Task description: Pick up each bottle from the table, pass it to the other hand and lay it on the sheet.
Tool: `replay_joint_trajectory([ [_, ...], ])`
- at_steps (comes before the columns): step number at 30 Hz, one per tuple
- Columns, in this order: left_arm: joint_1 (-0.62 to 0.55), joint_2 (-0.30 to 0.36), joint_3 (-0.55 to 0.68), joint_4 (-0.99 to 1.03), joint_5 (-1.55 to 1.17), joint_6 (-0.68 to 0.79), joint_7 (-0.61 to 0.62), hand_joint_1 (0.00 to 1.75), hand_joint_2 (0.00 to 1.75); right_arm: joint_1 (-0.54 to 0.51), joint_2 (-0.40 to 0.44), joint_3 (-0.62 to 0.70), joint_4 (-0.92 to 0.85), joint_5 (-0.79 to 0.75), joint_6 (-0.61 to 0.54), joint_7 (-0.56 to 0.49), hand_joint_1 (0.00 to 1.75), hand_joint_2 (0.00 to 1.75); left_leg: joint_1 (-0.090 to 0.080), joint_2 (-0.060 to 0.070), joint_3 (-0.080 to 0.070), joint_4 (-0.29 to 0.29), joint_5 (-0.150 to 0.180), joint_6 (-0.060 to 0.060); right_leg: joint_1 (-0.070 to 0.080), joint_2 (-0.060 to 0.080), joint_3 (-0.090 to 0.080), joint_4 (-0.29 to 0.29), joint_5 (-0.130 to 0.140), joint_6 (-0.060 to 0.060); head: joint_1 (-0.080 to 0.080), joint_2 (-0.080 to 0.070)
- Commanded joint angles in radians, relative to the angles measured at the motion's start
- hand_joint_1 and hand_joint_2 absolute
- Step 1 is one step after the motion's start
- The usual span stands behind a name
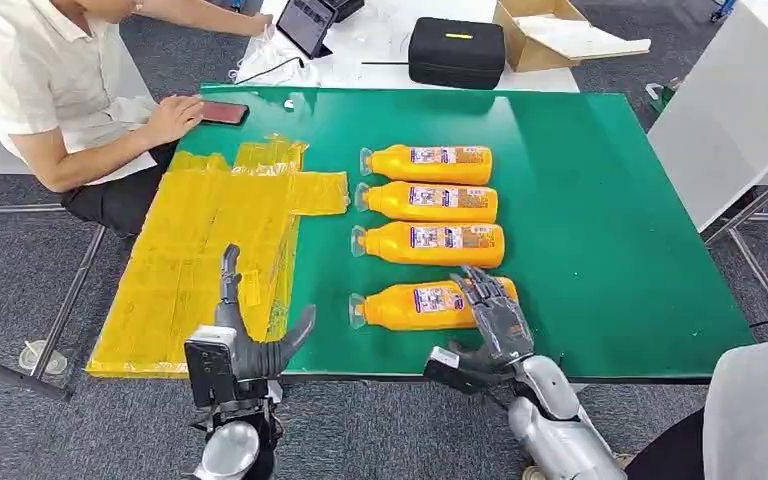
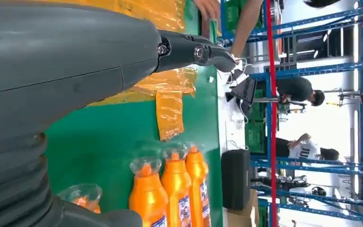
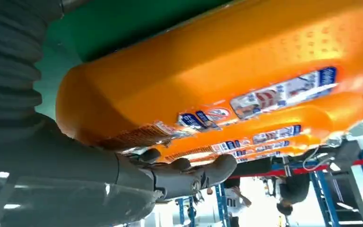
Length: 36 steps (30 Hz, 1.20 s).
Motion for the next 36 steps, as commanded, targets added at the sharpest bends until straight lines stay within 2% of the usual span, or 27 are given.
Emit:
replay_joint_trajectory([
  [1, -0.033, 0.033, -0.024, 0.038, 0.002, 0.005, 0.002, 0.00, 1.75, -0.060, -0.043, 0.083, 0.129, 0.062, 0.063, 0.095, 0.00, 1.75, 0.000, 0.001, 0.005, -0.001, -0.001, 0.000, 0.001, -0.001, 0.005, -0.001, -0.001, -0.002, 0.000, 0.000],
  [3, -0.033, 0.033, -0.024, 0.038, 0.002, 0.005, 0.002, 0.00, 1.75, -0.060, -0.043, 0.083, 0.129, 0.062, 0.063, 0.095, 0.00, 1.75, 0.001, 0.000, 0.007, -0.001, -0.001, 0.000, 0.001, -0.002, 0.007, -0.002, -0.001, -0.003, 0.000, 0.000],
  [7, -0.031, 0.030, -0.017, 0.033, -0.002, 0.012, 0.002, 0.00, 1.75, -0.085, -0.056, 0.090, 0.147, 0.109, 0.093, 0.188, 0.00, 1.75, 0.001, 0.000, 0.009, -0.001, -0.001, 0.000, 0.001, -0.002, 0.009, -0.002, -0.001, -0.002, 0.000, 0.000],
  [16, -0.027, 0.028, -0.009, 0.037, 0.001, 0.013, 0.002, 0.00, 1.75, -0.106, -0.058, 0.088, 0.167, 0.115, 0.140, 0.213, 0.00, 1.75, 0.001, 0.000, 0.010, -0.001, 0.001, 0.001, 0.001, -0.002, 0.010, -0.002, 0.000, -0.002, 0.000, 0.000],
  [17, -0.028, 0.027, -0.010, 0.040, 0.000, 0.011, 0.002, 0.00, 1.75, -0.113, -0.061, 0.092, 0.175, 0.115, 0.163, 0.215, 0.05, 1.75, 0.001, -0.001, 0.011, -0.001, 0.001, 0.001, 0.001, -0.002, 0.011, -0.002, 0.000, -0.002, 0.000, 0.000],
  [18, -0.025, 0.022, -0.007, 0.036, 0.000, 0.011, 0.002, 0.00, 1.75, -0.121, -0.068, 0.104, 0.190, 0.119, 0.206, 0.218, 1.41, 1.75, 0.000, -0.001, 0.010, -0.001, 0.001, 0.001, 0.001, -0.002, 0.010, -0.002, 0.000, -0.001, 0.000, 0.000],
  [19, -0.019, 0.015, -0.005, 0.031, -0.014, 0.010, 0.002, 0.00, 1.75, -0.130, -0.078, 0.116, 0.207, 0.116, 0.260, 0.221, 1.75, 1.75, 0.000, -0.001, 0.010, -0.001, 0.001, 0.001, 0.000, -0.002, 0.010, -0.001, 0.000, -0.001, 0.000, 0.000],
  [24, -0.019, 0.013, -0.006, 0.030, -0.016, 0.000, 0.002, 0.00, 1.75, -0.136, -0.094, 0.118, 0.266, 0.071, 0.369, 0.205, 1.75, 1.75, 0.001, 0.000, 0.012, -0.001, 0.001, 0.002, 0.001, -0.002, 0.012, -0.002, 0.000, -0.001, 0.000, 0.000],
  [27, -0.016, 0.015, -0.007, 0.023, -0.014, -0.002, 0.002, 0.00, 1.75, -0.114, -0.097, 0.089, 0.272, 0.008, 0.391, 0.166, 1.75, 1.75, 0.001, -0.003, 0.015, -0.001, 0.001, 0.001, 0.001, -0.005, 0.014, -0.003, 0.000, -0.001, 0.000, 0.000],
  [33, -0.016, 0.018, -0.012, 0.020, -0.011, -0.007, 0.002, 0.00, 1.75, -0.080, -0.101, 0.081, 0.284, -0.029, 0.421, 0.153, 1.75, 1.75, 0.001, -0.007, 0.024, -0.002, -0.002, 0.003, 0.002, -0.007, 0.017, -0.007, -0.003, 0.000, 0.000, 0.000],
  [34, -0.013, 0.021, -0.012, 0.014, -0.010, -0.009, 0.002, 0.00, 1.75, -0.058, -0.098, 0.058, 0.267, -0.077, 0.417, 0.095, 1.75, 1.75, 0.002, -0.006, 0.026, -0.002, -0.003, 0.003, 0.002, -0.006, 0.018, -0.007, -0.004, 0.001, 0.000, 0.000],
  [36, -0.009, 0.023, -0.012, 0.008, -0.009, -0.011, 0.002, 0.00, 1.75, -0.043, -0.093, 0.041, 0.254, -0.115, 0.428, 0.066, 1.75, 1.75, 0.002, -0.007, 0.028, -0.003, -0.003, 0.004, 0.003, -0.007, 0.020, -0.009, -0.003, 0.000, 0.000, 0.000],
])
